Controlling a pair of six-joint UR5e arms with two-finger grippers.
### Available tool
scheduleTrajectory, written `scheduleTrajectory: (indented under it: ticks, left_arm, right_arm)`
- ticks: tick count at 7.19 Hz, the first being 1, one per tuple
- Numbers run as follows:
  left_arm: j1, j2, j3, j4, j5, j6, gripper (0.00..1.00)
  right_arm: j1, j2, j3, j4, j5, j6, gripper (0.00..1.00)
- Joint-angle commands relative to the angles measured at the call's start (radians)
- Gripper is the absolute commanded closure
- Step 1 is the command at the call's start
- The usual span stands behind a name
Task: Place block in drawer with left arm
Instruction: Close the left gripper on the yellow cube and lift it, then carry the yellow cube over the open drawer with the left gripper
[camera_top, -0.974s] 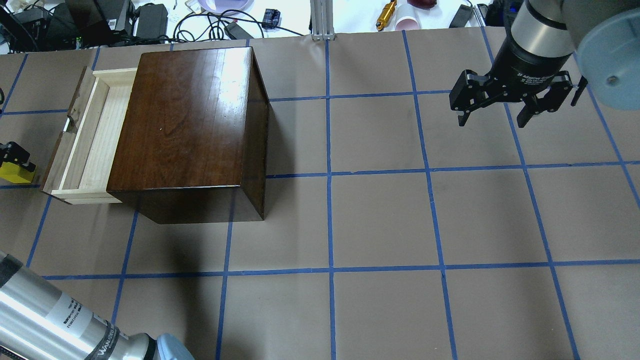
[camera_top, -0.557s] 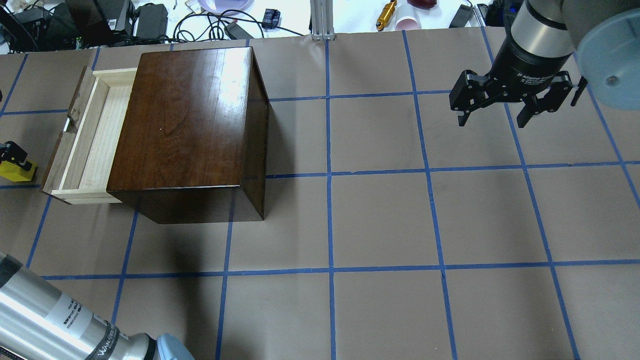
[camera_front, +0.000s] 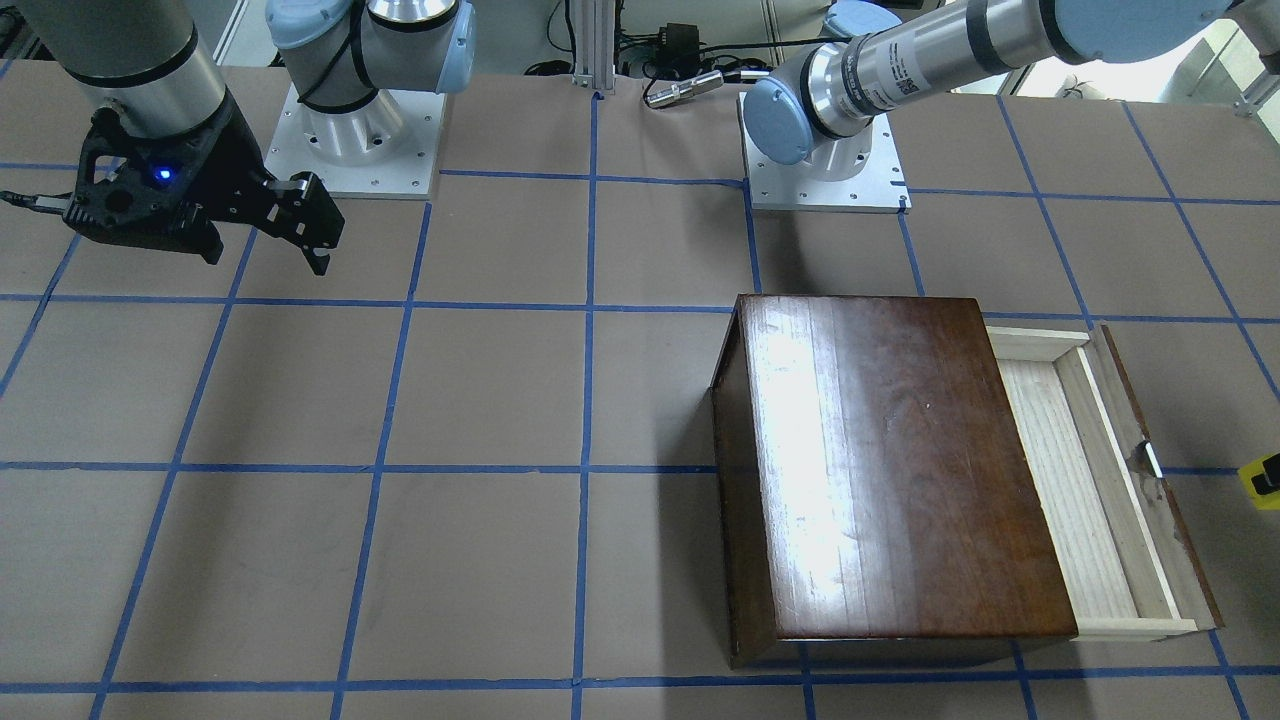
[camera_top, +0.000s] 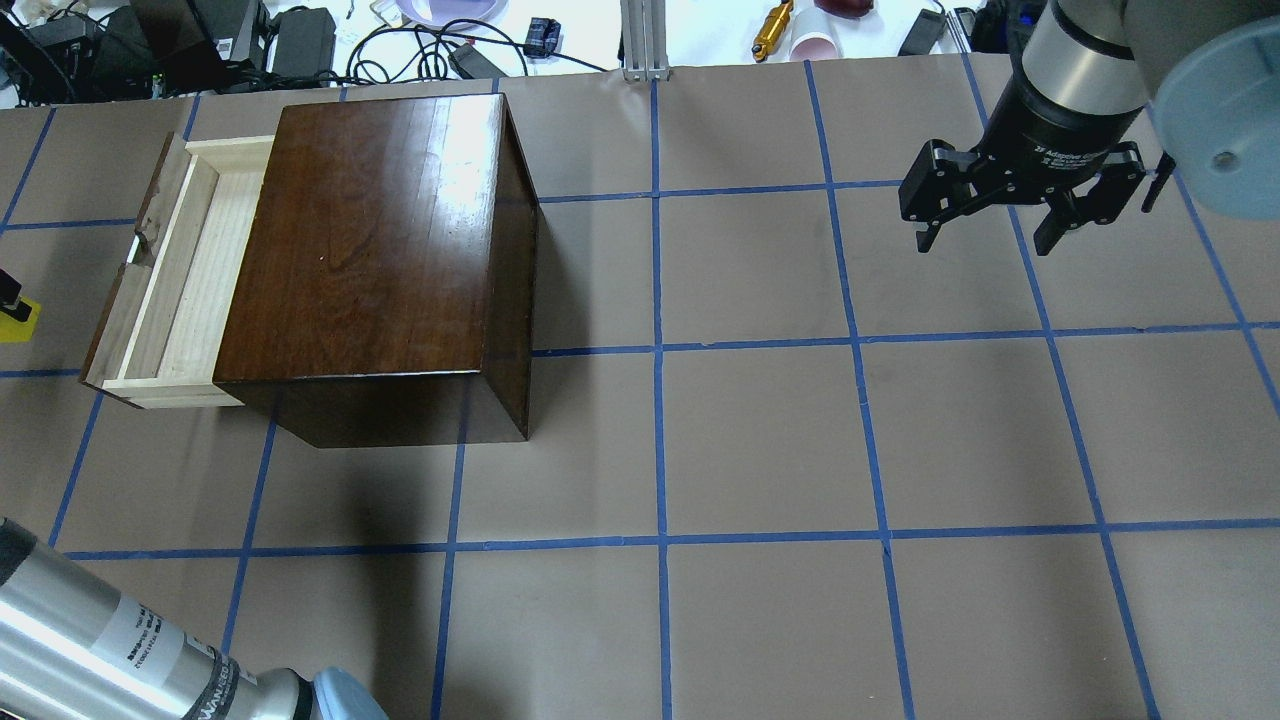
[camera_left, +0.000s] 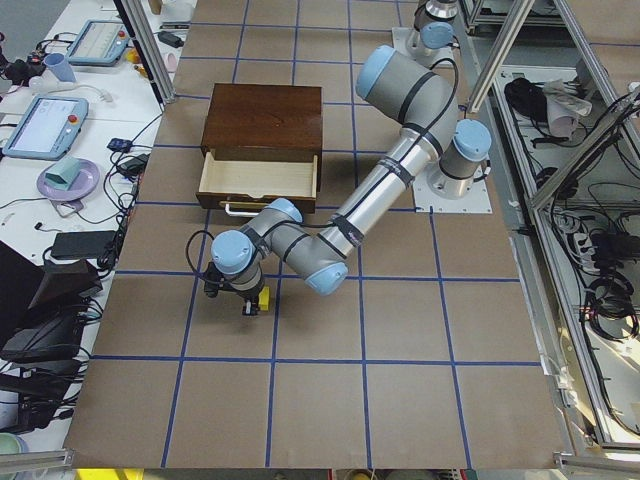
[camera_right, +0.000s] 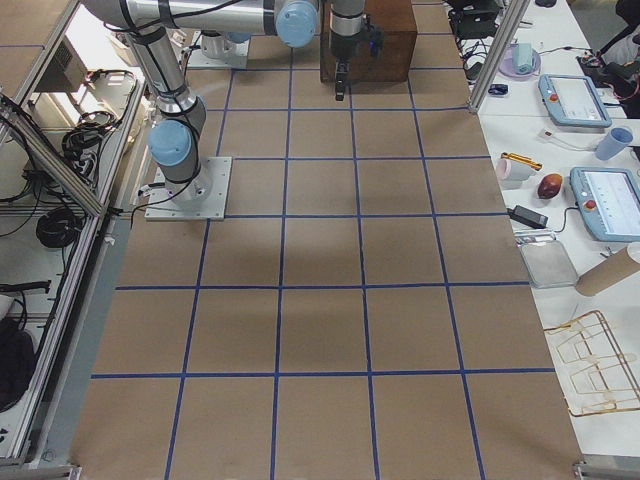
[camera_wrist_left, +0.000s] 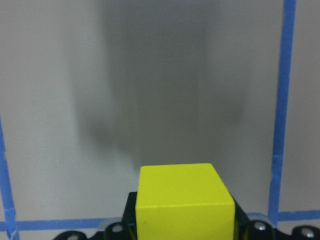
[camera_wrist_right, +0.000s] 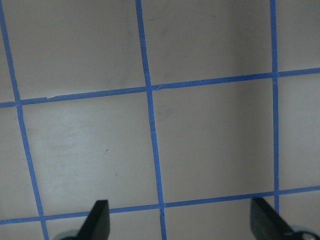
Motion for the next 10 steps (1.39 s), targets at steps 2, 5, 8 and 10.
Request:
scheduleTrajectory:
  ticks: [2, 5, 8, 10]
  left_arm:
    - [-0.055, 0.146, 0.005, -0.119, -0.002, -0.023, 1.00]
    - [-0.133, 0.244, 0.005, -0.214, -0.009, -0.165, 1.00]
    - [-0.297, 0.298, -0.004, -0.271, -0.061, -0.394, 1.00]
    - [-0.348, 0.292, -0.023, -0.292, -0.109, -0.446, 1.00]
  right_arm:
    - [0.000, 0.000, 0.001, 0.000, 0.000, 0.000, 0.00]
    - [0.000, 0.000, 0.001, 0.000, 0.000, 0.000, 0.00]
    - [0.000, 0.000, 0.000, 0.000, 0.002, 0.000, 0.00]
    - [0.000, 0.000, 0.001, 0.000, 0.002, 0.000, 0.00]
